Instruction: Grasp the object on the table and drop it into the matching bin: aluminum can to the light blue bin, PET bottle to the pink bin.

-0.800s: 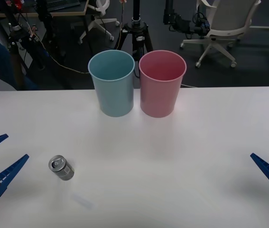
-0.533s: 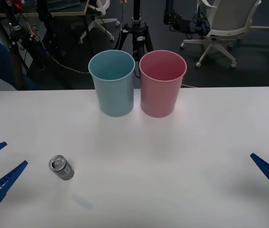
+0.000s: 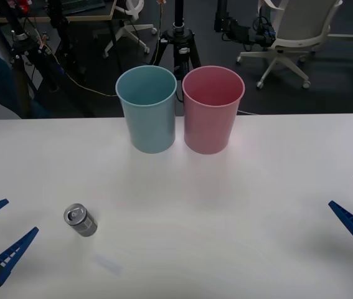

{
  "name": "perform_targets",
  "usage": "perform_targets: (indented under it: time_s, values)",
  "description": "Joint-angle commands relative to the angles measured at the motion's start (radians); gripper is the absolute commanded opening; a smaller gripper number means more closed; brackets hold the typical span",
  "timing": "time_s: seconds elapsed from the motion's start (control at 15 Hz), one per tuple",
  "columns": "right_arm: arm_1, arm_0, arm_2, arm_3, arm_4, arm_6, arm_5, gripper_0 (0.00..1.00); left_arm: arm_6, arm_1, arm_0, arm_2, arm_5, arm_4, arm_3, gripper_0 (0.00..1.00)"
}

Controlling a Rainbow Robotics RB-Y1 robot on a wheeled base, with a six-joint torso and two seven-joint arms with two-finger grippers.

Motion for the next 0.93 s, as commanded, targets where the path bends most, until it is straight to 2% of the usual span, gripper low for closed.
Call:
perform_targets:
  time_s: [0.07,0.33,0.93]
  values:
    - [0.0,0.0,0.0,0.0,0.0,0.0,0.0,1.0,-0.082,0.036,0.029,-0.055,0.012,0.054,0.019,1.0]
    - [0.0,0.0,0.0,0.0,0.0,0.0,0.0,1.0,-0.213,0.079,0.046,-0.129,0.03,0.123,0.062,1.0]
    - [0.0,0.0,0.0,0.0,0.0,0.0,0.0,1.0,-0.286,0.102,-0.073,-0.196,0.035,0.085,0.247,1.0]
